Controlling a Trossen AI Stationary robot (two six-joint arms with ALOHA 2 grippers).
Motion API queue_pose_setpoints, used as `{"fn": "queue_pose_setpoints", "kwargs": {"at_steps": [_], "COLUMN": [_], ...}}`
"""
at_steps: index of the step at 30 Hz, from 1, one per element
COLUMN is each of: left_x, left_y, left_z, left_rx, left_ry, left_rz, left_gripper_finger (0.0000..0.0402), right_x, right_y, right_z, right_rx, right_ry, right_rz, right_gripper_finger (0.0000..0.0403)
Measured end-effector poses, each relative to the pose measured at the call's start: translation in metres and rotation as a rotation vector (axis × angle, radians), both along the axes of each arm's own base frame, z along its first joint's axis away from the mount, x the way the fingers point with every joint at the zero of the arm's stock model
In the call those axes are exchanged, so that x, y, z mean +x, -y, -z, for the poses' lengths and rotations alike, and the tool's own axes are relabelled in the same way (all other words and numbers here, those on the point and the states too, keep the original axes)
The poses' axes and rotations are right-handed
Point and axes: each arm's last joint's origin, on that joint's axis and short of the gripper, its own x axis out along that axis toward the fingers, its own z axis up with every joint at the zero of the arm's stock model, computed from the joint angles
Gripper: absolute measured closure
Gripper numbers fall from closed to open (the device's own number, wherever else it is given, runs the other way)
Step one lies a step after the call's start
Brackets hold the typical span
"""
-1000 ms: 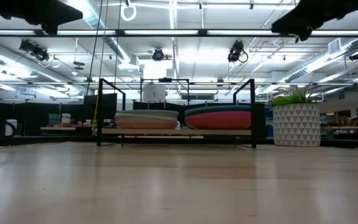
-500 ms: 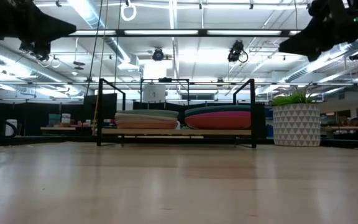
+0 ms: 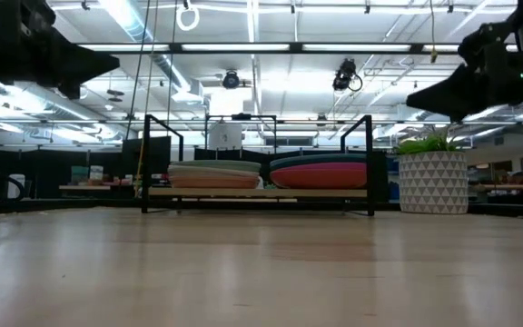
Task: Place and stack plates onto a shelf
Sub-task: Return to Home Position
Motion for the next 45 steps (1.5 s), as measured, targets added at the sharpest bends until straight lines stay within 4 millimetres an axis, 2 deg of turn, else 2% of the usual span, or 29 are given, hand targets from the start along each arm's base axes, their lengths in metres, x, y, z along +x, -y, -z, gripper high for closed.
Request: {"fn": "queue_pose_setpoints", "kwargs": {"at_steps": [4,7,16,22,45], "left_x": [0.002,0.002,0.002,0.002,0.002], "left_y": [0.001,0.003,0.004,0.004,0.004], "left_z": [0.006,0.007,0.002,0.001,0.002], "left_rx": [0.048,0.090,0.130,0.051,0.102], "left_ry": [-0.011,-0.017,0.030,0.051,0.034], "left_rz": [0.023,0.089,0.096,0.110,0.101], "left_gripper_finger": [0.0392,0.0392,0.0392,0.0392,0.0392], "right_x": [0.002,0.003,0.003,0.003,0.003], "right_y": [0.001,0.001,0.001,0.001,0.001], "right_z": [0.016,0.019,0.010,0.010,0.010], "right_rx": [0.002,0.029,-0.009,-0.017,-0.019], "right_ry": [0.034,0.018,0.103,0.100,0.103], "right_rz": [0.000,0.001,0.027,0.026,0.026], "right_gripper_finger": [0.0305,0.0305,0.0305,0.0305,0.0305]}}
